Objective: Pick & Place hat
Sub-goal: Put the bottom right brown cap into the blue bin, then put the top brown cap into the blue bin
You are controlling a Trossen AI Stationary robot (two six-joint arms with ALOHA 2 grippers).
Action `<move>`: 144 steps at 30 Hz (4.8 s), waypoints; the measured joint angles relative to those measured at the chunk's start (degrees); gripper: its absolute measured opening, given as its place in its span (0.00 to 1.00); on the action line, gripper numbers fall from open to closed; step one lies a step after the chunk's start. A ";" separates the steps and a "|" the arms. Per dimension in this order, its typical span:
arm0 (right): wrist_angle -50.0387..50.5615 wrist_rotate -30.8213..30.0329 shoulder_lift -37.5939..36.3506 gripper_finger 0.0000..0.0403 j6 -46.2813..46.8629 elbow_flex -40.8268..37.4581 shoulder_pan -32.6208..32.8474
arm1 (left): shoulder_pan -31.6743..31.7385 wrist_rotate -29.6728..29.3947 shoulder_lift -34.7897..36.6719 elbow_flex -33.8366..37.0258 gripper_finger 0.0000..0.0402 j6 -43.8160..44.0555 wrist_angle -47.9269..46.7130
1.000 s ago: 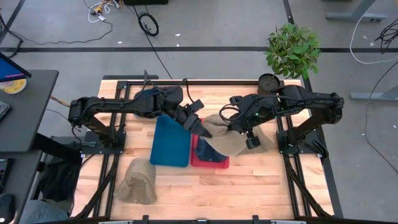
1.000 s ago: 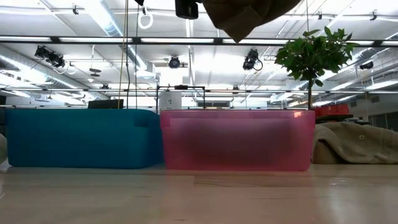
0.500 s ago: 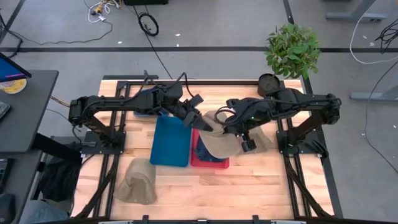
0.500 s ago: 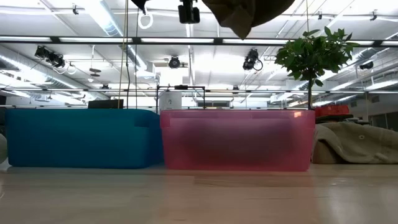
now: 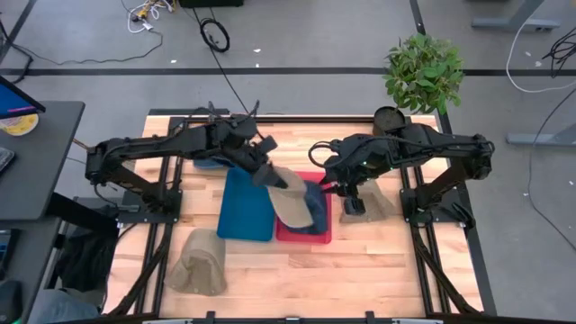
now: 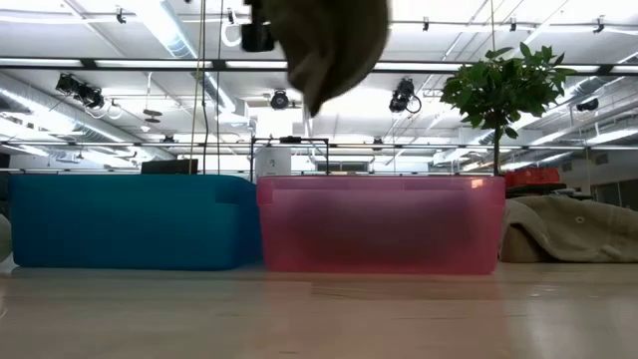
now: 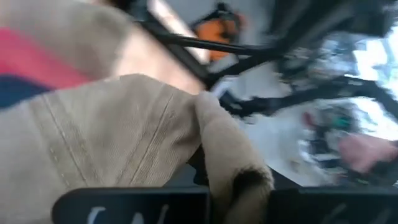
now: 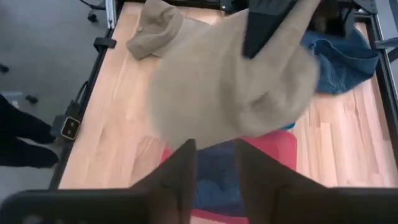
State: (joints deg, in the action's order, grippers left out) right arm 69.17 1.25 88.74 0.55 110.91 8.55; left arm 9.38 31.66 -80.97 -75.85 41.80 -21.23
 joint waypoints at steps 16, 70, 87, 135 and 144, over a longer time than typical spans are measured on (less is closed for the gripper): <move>-9.46 -17.60 -0.02 0.56 15.27 0.00 -1.25 | -7.13 -44.81 11.71 0.00 0.04 6.04 -29.39; -24.35 -22.92 -1.80 0.49 18.36 -0.09 -5.50 | 3.94 10.81 9.99 17.10 0.03 -49.36 -16.94; -27.73 -24.82 -1.68 0.49 21.24 -0.07 -7.80 | 9.19 16.21 9.62 31.39 0.03 -56.55 -2.30; 4.71 -25.73 -1.40 0.49 32.18 0.00 -8.61 | 7.08 -6.64 9.86 27.33 0.77 -26.03 -9.49; 19.26 -16.89 -3.43 0.49 14.65 -2.53 -7.36 | 1.08 -20.74 12.57 16.07 0.77 -24.18 -14.71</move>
State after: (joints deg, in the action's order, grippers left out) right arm 88.43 -15.64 85.31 15.20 108.39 1.20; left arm 10.46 10.93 -68.40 -59.79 17.62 -35.94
